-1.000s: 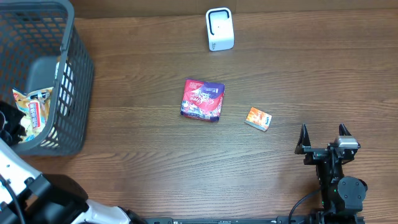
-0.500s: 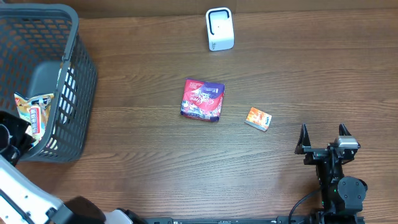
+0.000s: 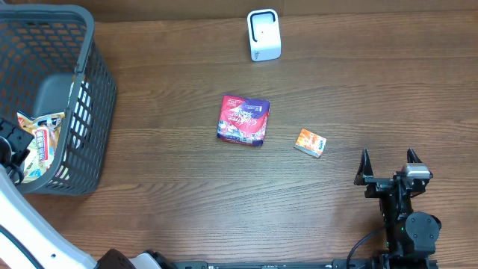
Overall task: Scan the item barcode
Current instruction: 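Reach the left gripper into the basket and grasp the white tube, then carry the white gold-capped tube out and lay it beside the orange box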
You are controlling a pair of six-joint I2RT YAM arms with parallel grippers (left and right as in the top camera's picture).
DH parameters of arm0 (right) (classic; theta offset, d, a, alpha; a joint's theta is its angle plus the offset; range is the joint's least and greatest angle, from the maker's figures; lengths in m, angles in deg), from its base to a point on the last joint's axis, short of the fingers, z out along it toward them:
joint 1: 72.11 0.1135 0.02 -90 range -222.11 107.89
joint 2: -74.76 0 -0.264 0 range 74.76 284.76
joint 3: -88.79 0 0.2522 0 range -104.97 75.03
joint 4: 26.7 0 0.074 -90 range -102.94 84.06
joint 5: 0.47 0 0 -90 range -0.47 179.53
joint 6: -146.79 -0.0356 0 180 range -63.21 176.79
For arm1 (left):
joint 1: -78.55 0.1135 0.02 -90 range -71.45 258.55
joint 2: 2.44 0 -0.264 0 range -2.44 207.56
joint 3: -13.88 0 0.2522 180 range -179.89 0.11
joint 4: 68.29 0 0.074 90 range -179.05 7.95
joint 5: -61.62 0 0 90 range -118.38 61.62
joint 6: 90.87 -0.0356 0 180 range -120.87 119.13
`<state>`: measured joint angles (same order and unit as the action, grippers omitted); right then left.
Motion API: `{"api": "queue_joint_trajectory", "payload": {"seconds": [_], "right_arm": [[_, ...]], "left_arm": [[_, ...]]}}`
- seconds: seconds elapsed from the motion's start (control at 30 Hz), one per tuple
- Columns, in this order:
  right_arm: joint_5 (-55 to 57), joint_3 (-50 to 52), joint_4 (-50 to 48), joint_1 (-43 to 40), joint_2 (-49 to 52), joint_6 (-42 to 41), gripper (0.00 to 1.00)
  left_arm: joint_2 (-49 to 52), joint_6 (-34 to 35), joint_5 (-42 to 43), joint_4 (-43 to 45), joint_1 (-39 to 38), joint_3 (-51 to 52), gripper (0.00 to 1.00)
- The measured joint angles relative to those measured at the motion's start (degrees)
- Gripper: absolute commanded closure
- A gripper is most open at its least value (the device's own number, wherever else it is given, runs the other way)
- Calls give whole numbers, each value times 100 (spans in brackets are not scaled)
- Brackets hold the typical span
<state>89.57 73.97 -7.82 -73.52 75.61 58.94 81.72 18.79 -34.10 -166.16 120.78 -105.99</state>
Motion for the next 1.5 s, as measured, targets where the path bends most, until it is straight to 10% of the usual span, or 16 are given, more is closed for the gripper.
{"api": "queue_joint_trajectory", "payload": {"seconds": [0.3, 0.33, 0.53, 0.87, 1.5], "right_arm": [[0, 0, 2, 0, 0, 2, 0], [2, 0, 2, 0, 0, 2, 0], [2, 0, 4, 0, 0, 2, 0], [0, 0, -2, 0, 0, 0, 0], [0, 0, 2, 0, 0, 0, 0]], "left_arm": [[35, 334, -1318, 1661, -691, 9, 92], [76, 339, -1318, 1858, -691, 11, 69], [852, 374, -651, 2516, -691, 9, 35], [2337, -529, 466, 2861, -691, 11, 12], [3936, -1147, 787, 2826, -1128, 11, 24]]}}
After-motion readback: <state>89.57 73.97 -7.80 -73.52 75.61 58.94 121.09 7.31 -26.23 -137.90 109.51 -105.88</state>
